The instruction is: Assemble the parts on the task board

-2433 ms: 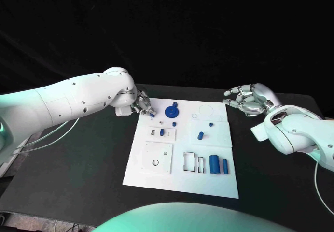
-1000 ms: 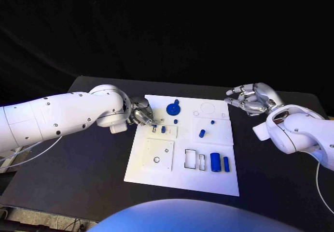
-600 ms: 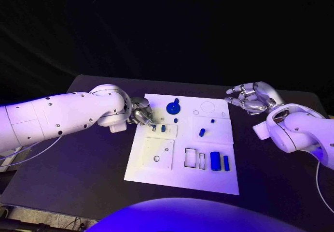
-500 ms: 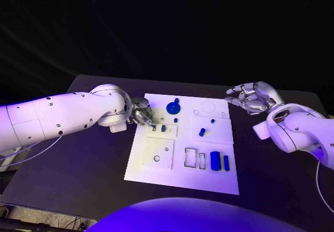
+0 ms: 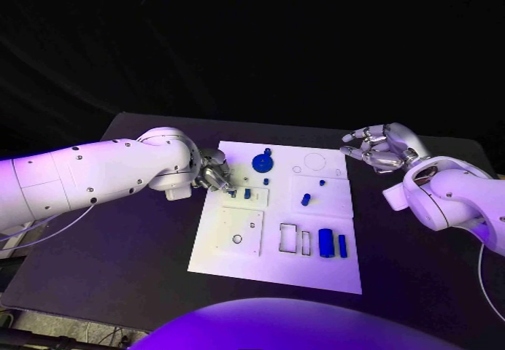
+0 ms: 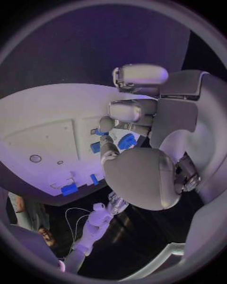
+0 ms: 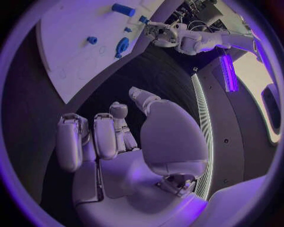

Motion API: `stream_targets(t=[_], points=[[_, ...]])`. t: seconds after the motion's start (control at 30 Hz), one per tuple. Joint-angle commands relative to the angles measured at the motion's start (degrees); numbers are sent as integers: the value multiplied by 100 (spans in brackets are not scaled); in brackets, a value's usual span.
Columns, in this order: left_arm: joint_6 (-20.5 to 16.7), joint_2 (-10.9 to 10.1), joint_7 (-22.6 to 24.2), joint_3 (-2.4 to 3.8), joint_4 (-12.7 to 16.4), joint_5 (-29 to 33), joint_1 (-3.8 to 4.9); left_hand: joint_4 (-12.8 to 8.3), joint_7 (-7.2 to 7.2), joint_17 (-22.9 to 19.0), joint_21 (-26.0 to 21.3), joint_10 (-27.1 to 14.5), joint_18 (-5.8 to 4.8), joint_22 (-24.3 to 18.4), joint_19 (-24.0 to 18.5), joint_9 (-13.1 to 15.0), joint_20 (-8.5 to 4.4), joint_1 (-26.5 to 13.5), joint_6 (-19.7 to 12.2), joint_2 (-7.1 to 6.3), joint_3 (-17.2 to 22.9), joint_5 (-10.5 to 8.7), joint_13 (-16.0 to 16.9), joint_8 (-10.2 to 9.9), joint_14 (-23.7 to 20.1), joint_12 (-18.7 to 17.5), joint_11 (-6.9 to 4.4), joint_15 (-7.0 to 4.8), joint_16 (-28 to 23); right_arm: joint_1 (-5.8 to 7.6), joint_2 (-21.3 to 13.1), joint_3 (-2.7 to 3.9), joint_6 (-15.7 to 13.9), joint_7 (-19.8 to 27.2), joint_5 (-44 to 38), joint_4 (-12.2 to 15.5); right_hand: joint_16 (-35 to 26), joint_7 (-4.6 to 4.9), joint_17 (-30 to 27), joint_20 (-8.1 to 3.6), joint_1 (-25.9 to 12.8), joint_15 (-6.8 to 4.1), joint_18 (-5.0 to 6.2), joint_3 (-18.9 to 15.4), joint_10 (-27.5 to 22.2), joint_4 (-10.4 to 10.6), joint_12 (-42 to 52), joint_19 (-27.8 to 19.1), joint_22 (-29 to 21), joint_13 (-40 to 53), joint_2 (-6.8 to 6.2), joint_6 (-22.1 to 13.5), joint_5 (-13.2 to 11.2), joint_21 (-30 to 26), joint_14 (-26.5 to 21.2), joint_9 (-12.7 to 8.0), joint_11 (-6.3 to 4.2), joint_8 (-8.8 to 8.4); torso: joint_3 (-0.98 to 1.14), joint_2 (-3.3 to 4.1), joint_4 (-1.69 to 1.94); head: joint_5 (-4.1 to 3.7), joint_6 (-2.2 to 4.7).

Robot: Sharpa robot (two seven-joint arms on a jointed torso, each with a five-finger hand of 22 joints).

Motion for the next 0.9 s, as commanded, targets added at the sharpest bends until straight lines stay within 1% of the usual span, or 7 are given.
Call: stream_targets(t=[0.03, 0.2, 0.3, 0.53, 0.7, 0.9], points=[[165, 20, -82, -6, 2, -33, -12, -694, -26, 0, 36, 33, 1, 816, 215, 10, -32, 25, 6, 13, 739, 11, -5, 16, -9, 22, -18, -49, 14, -4, 0, 0, 99, 6, -32, 3, -14, -6, -4, -3, -65, 4, 83, -1, -34, 34, -2, -55, 661, -8, 2, -25, 32, -16, 83, -5, -19, 24, 2, -2, -3, -4, -1], [177, 38, -79, -6, -7, -32, -18, -697, -26, -1, 35, 34, 1, 815, 215, 10, -33, 21, 7, 12, 748, 10, -5, 19, -8, 23, -18, -49, 14, -4, 0, 0, 105, 5, -32, 3, -14, -6, -4, -3, -65, 4, 83, -1, -34, 34, -2, -55, 661, -8, 2, -25, 32, -16, 83, -5, -19, 24, 4, -2, 4, -8, -1], [178, 50, -83, -6, -15, -32, -23, -697, -26, -1, 35, 34, 1, 815, 215, 10, -33, 21, 7, 12, 748, 10, -5, 19, -8, 23, -18, -49, 14, -5, 0, 0, 107, 5, -32, 3, -14, -6, -4, -3, -65, 4, 83, -1, -34, 34, -2, -55, 661, -8, 2, -25, 32, -16, 83, -5, -19, 24, 5, -2, 2, -8, -1], [237, 66, -84, -7, -10, -32, -33, -706, -26, -2, 35, 30, 1, 815, 214, 11, -33, 13, 4, 3, 758, 6, -17, 23, -9, 17, -18, -48, 13, -8, -4, 0, 113, 5, -32, -1, -18, -7, -6, -4, -71, 3, 85, -11, -24, 49, 11, -59, 656, 3, 6, -22, 35, -25, 83, -6, -20, 31, 0, 2, -3, -11, -1], [271, 78, -85, -7, -18, -32, -38, -718, -27, -2, 39, 30, 0, 822, 218, 11, -34, 11, 3, -9, 766, 3, -20, 26, -9, 17, -18, -48, 12, -15, -2, 0, 133, 1, -32, -8, -19, -7, -6, -4, -73, 3, 85, -14, -28, 54, 7, -59, 655, -3, 7, -21, 35, -26, 83, -6, -20, 33, -1, -1, 8, -15, -1], [316, 82, -87, -7, -14, -32, -40, -729, -28, -4, 37, 31, 0, 820, 216, 11, -34, 10, 1, -17, 775, 1, -18, 29, -9, 19, -18, -48, 11, -20, 0, 0, 141, -2, -32, -11, -19, -7, -6, -4, -73, 3, 85, -14, -28, 54, 7, -59, 655, -3, 7, -21, 35, -26, 83, -6, -20, 33, -1, 1, 6, -11, -1]])
